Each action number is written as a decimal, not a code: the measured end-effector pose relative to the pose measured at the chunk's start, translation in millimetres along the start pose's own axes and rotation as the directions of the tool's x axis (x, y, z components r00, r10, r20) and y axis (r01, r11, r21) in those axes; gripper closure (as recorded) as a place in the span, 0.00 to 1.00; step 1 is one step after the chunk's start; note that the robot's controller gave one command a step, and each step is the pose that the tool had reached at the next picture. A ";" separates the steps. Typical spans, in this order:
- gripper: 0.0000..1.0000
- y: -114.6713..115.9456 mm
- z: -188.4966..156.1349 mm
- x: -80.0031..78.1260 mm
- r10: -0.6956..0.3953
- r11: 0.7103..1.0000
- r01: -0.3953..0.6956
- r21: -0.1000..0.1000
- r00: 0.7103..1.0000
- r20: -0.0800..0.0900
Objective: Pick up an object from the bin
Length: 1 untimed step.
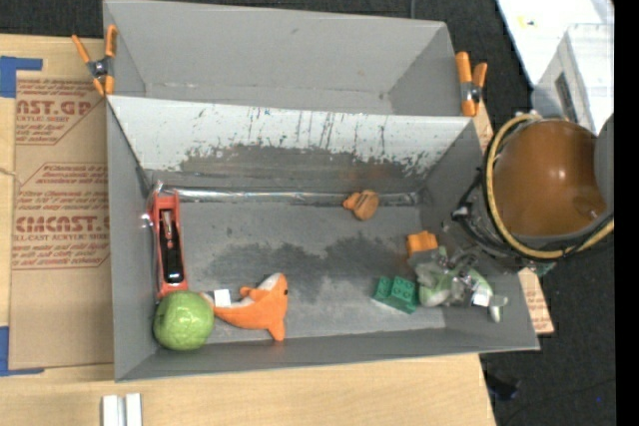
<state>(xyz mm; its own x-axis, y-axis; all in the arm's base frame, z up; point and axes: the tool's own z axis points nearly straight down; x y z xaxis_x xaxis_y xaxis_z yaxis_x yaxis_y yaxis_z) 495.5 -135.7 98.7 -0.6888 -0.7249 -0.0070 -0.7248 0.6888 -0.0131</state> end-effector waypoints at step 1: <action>1.00 -0.4 -17.9 -1.1 0.001 1.000 -0.001 0.002 1.000 0.001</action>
Offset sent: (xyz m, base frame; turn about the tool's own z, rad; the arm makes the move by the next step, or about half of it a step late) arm 0.0011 0.0003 0.0713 0.0005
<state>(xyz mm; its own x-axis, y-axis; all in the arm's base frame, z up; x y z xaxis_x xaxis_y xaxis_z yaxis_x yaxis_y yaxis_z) 496.3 -135.1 116.6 -0.6892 -0.7245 -0.0082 -0.7244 0.6892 -0.0149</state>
